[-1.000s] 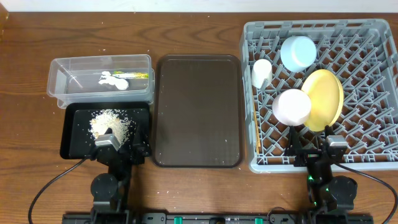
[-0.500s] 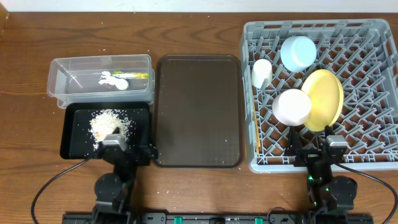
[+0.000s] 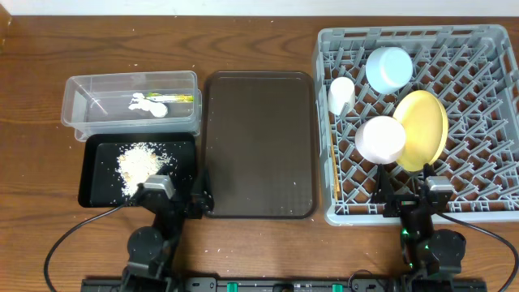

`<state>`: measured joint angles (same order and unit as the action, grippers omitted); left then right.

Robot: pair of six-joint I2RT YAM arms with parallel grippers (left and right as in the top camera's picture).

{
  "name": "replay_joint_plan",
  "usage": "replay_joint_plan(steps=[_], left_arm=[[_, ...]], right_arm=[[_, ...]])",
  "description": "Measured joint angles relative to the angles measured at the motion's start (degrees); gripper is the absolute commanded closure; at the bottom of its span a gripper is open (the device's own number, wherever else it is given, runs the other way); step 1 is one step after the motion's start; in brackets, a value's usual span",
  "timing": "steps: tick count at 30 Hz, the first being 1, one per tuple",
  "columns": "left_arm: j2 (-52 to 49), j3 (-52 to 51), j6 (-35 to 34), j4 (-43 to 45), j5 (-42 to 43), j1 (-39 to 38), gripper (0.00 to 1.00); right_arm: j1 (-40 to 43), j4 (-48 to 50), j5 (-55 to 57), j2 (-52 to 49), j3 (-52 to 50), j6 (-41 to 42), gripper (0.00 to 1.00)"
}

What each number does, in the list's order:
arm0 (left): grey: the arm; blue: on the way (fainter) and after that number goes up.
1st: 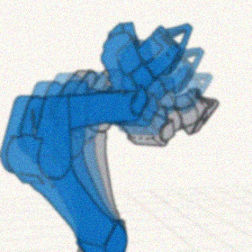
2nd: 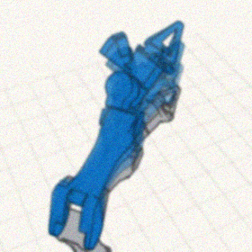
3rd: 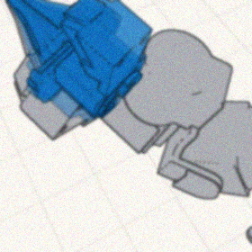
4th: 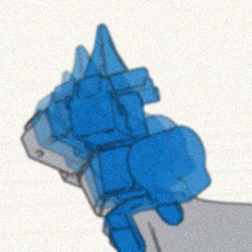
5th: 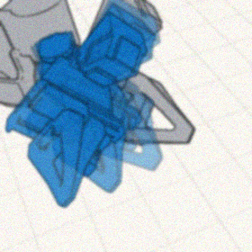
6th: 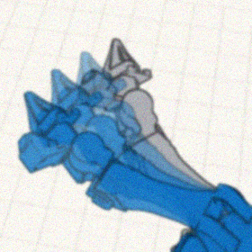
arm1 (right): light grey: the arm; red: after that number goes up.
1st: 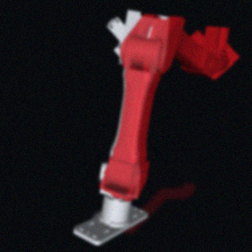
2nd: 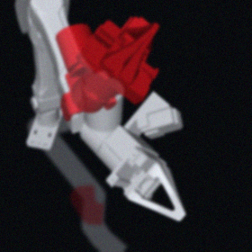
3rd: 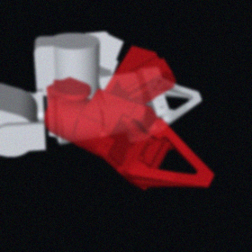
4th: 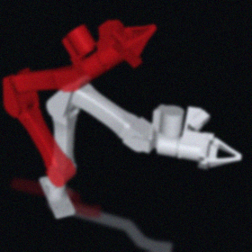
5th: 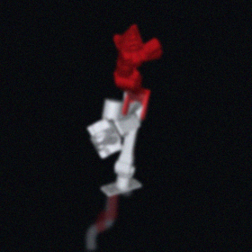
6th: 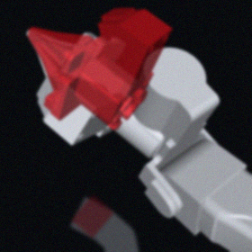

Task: Sort waste into correct bins and load items into the dishwasher rack

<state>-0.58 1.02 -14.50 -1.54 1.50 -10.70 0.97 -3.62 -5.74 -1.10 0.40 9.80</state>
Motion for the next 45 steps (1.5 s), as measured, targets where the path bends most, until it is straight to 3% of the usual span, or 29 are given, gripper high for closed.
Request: replay_joint_plan(steps=[6, 45], left_arm=[[0.0, 0.0, 0.0, 0.0, 0.0, 4.3, 0.02], [0.0, 0.0, 0.0, 0.0, 0.0, 4.3, 0.02]], right_arm=[[0.0, 0.0, 0.0, 0.0, 0.0, 0.0, 0.01], [0.0, 0.0, 0.0, 0.0, 0.0, 0.0, 0.01]])
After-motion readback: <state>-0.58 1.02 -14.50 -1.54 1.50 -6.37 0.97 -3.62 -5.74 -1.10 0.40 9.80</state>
